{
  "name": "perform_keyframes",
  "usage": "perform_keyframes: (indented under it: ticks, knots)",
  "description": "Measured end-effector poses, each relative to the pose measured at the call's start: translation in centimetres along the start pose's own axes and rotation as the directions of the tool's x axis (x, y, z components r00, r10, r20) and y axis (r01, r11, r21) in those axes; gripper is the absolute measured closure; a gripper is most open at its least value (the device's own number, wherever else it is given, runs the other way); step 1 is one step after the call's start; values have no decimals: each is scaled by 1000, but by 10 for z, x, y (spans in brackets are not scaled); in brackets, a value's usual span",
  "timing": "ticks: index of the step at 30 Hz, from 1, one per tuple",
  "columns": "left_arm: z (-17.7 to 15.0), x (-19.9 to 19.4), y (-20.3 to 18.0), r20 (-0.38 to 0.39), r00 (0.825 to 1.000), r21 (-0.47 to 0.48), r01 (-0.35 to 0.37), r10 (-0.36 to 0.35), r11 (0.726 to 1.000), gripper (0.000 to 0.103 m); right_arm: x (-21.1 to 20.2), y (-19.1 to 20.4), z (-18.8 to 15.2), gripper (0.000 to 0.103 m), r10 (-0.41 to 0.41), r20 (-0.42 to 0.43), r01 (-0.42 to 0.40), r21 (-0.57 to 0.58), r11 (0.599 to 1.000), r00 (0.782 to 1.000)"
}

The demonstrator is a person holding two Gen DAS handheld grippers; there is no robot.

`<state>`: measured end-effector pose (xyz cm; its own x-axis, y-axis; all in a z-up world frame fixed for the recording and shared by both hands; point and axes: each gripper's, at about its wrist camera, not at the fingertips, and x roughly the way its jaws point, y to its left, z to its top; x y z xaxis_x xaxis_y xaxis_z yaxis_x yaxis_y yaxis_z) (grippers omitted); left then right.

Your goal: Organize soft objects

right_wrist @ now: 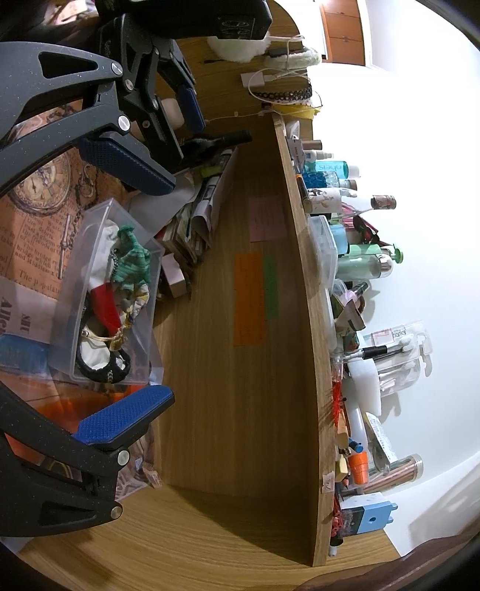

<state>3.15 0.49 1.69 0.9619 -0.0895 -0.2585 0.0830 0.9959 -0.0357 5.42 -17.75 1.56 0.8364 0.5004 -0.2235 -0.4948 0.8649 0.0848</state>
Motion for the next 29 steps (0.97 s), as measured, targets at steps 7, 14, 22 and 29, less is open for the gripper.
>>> perform_keyframes:
  ticks: [7, 14, 22, 29]
  knots:
    - [0, 1, 0, -1, 1000, 1, 7, -7, 1000, 0, 0, -1, 0, 0, 2, -1, -2, 0, 1000, 1000]
    - [-1, 1, 0, 1, 1000, 0, 6, -6, 1000, 0, 1, -1, 0, 0, -3, -1, 3, 2, 1000, 1000]
    - [-1, 1, 0, -5, 1000, 2, 18, -18, 1000, 0, 3, -1, -2, 0, -10, -5, 10, 7, 1000, 1000]
    - [-1, 2, 1, -6, 1000, 1, 21, -21, 1000, 0, 4, 0, -2, 0, -11, -7, 11, 5, 1000, 1000]
